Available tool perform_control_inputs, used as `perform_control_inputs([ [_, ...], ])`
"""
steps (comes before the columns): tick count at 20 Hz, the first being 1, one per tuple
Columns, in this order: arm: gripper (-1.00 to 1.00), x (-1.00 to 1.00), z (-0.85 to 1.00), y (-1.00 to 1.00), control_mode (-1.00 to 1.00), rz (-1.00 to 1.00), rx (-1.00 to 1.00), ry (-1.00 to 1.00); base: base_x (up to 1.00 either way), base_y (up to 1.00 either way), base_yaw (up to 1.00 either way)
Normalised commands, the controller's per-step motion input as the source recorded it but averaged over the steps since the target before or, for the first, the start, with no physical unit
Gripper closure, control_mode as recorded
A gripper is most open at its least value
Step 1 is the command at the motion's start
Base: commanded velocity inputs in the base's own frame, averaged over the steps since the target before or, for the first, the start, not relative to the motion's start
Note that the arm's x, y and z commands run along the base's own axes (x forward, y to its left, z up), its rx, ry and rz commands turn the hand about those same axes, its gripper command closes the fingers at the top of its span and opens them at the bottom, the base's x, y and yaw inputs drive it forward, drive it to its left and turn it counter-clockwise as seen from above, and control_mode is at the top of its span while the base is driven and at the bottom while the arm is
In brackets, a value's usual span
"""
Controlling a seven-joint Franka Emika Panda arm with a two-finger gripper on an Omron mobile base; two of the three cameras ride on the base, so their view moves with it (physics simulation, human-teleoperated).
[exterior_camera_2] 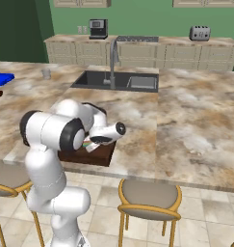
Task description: Take the cake and cupcake from the fridge and place them on the empty tray on the dining counter.
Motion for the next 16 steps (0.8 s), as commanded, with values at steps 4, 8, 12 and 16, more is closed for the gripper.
perform_control_inputs([
  [4,-1.00,0.18,0.00,-0.32,-1.00,0.00,0.00,0.00,0.00,0.00,0.00],
  [8,-1.00,-0.03,0.30,-0.19,-1.00,0.02,0.00,-0.01,0.00,0.00,0.00],
  [12,-1.00,-0.19,1.00,0.00,-1.00,0.08,-0.02,-0.09,0.00,0.00,0.00],
  [16,-1.00,-0.55,1.00,0.00,-1.00,0.05,-0.09,-0.09,0.00,0.00,0.00],
])
